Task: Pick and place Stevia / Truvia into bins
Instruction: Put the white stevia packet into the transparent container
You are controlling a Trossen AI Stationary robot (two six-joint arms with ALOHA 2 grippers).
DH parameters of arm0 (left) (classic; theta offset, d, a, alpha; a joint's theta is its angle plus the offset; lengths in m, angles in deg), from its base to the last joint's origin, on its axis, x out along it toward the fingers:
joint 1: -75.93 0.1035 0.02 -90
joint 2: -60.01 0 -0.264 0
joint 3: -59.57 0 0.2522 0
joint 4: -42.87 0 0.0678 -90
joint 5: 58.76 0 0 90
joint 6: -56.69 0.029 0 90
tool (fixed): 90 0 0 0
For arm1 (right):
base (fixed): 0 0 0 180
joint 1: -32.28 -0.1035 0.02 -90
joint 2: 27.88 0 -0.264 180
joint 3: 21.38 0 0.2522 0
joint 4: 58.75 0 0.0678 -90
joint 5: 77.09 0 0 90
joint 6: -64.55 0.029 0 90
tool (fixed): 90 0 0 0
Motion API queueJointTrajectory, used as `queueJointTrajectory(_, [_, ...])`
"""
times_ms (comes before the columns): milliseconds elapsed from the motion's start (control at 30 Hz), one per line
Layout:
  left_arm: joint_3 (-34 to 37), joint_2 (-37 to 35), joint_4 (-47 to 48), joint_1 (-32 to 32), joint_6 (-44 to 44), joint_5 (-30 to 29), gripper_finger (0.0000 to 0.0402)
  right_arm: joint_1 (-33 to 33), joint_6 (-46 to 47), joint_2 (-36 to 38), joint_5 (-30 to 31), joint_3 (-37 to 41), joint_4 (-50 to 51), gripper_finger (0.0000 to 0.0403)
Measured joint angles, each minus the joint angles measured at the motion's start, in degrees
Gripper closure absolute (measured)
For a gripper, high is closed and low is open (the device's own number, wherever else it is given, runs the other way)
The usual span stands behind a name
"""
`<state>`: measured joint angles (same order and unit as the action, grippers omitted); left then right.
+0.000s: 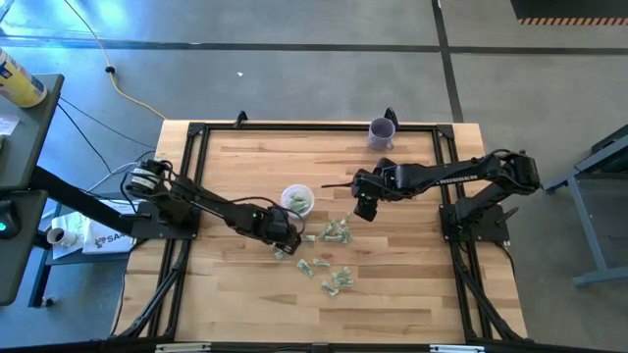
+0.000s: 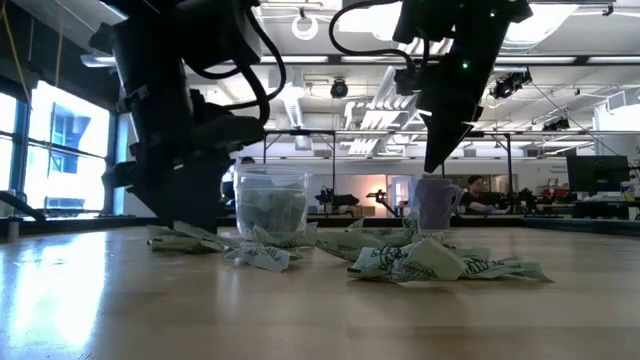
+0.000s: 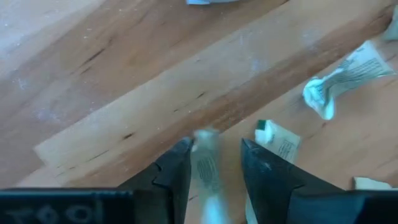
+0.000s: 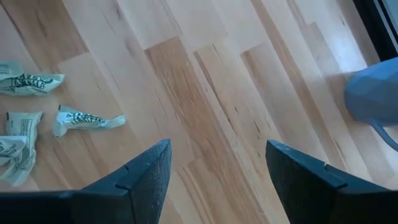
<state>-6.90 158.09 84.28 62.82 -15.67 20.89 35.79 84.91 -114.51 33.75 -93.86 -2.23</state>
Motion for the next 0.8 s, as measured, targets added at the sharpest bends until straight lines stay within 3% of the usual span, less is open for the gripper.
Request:
queueJointTrajectory(167, [-0.15,0.53,1.32,0.00,-0.09,0.12,0.0262,-0.01,0.07,0.00,0.00,0.00,0.29,0.0151])
queueJointTrajectory(400, [-0.16,0.59,6.98,0.00,3.66,-0.48,0.0375,0.01,0.00,0.00,0.10,0.00,0.25,0.0151])
queueJointTrajectory(600, [0.50,-2.75,14.97,0.52,6.17,1.16,0.0366,0.00,-0.07,0.00,0.19,0.00,0.29,0.0151])
queueJointTrajectory(700, [0.35,-8.62,17.29,2.15,6.24,1.33,0.0375,-0.01,-1.28,0.00,0.37,0.00,0.26,0.0151])
queueJointTrajectory(800, [0.43,-15.90,16.67,4.70,7.79,-2.06,0.0379,-0.13,-2.89,0.00,1.32,0.00,0.29,0.0151])
